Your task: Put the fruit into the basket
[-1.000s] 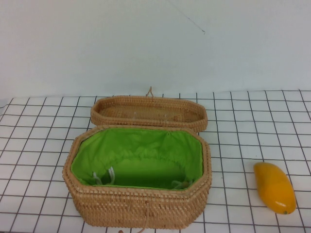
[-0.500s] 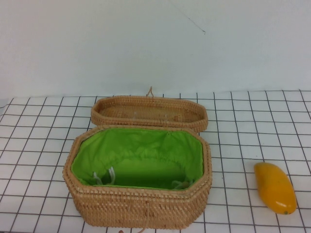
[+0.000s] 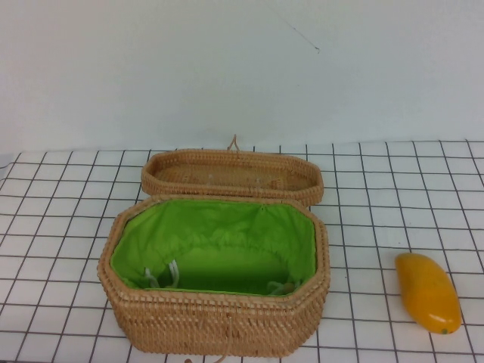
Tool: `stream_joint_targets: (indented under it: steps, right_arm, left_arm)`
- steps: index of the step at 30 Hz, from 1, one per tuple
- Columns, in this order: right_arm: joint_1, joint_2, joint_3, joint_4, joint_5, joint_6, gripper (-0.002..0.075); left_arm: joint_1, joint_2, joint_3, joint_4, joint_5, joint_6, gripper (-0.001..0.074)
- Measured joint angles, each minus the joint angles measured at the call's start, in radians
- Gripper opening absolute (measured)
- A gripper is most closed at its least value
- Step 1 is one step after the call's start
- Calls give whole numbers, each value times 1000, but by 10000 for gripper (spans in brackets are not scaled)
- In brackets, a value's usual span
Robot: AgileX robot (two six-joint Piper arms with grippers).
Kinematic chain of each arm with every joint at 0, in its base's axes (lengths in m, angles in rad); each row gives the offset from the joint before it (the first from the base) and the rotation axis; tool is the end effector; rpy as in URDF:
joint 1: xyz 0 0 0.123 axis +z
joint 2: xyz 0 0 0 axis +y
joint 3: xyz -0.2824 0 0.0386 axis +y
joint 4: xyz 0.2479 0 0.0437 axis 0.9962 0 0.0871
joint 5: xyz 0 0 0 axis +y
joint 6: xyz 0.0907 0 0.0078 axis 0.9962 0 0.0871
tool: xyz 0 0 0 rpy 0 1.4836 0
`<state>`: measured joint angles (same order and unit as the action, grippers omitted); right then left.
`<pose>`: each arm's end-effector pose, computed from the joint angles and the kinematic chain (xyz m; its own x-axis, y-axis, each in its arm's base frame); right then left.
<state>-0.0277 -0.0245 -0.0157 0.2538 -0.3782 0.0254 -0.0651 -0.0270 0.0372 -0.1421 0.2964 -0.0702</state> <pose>0.0423 -0.0096 0.2512 0.4865 0.2445 -0.8388 -0.0174 0.9626 0.2704 0.0534 -0.0073 0.1755 -0.2315 -0.1899 -0.9541 0.0592 0.9762 -0.2086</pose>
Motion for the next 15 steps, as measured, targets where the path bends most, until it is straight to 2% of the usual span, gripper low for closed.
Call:
stream_joint_targets:
  steps: [3,7,11,15]
  right_arm:
    - [0,2,-84,80,112,-79,-3]
    - [0,50,-220,91,331,-140,-3]
    - [0,201,-349,87,544,-209,-3]
    - [0,430,-488,79,792,-209,-3]
  left_arm:
    - [0,0,0,0,0,0,1]
    - [0,0,0,0,0,0,1]
    - [0,0,0,0,0,0,1]
    - [0,0,0,0,0,0,1]
